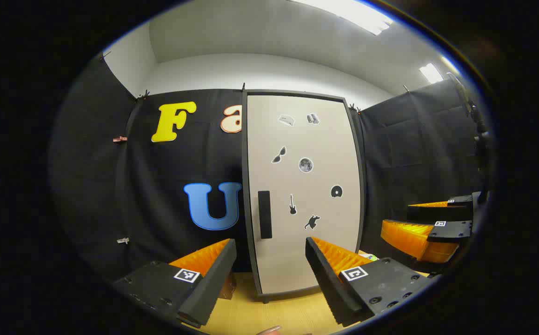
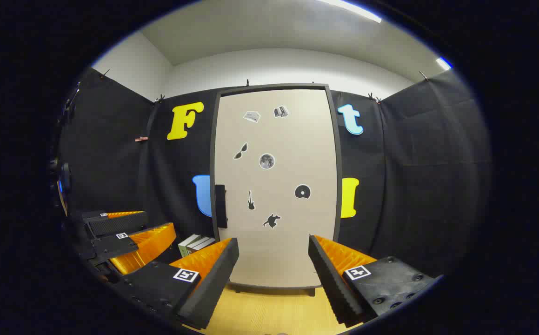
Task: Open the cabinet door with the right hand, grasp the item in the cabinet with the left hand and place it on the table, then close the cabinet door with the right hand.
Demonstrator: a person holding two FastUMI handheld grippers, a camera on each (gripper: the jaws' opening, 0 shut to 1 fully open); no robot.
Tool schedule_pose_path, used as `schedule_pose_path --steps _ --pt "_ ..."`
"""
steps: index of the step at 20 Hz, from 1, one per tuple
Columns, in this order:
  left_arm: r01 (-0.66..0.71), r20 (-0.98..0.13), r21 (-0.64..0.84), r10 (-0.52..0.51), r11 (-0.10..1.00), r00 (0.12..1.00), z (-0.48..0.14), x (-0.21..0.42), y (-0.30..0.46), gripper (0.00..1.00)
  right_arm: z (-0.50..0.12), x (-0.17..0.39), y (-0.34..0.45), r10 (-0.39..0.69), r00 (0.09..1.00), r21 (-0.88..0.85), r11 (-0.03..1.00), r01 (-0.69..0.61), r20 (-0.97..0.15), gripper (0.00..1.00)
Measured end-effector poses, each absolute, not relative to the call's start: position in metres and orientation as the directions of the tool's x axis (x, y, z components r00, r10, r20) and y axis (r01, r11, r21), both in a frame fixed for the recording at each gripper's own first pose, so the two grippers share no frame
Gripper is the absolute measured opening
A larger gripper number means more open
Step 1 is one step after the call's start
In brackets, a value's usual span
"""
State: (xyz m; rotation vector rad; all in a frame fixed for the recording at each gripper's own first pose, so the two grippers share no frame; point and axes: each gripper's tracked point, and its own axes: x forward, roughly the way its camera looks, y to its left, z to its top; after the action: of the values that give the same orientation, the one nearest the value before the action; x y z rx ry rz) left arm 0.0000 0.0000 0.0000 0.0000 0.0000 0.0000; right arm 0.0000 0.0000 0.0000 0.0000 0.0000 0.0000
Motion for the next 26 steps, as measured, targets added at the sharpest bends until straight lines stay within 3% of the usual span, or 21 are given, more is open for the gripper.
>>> schedule_pose_path --steps 26 --pt "0.013 0.04 -0.017 -0.012 1.0 0.999 0.0 -0.003 0.016 0.95 -0.003 0.0 0.006 -0.041 0.999 0.004 0.999 0.041 -0.008 0.97"
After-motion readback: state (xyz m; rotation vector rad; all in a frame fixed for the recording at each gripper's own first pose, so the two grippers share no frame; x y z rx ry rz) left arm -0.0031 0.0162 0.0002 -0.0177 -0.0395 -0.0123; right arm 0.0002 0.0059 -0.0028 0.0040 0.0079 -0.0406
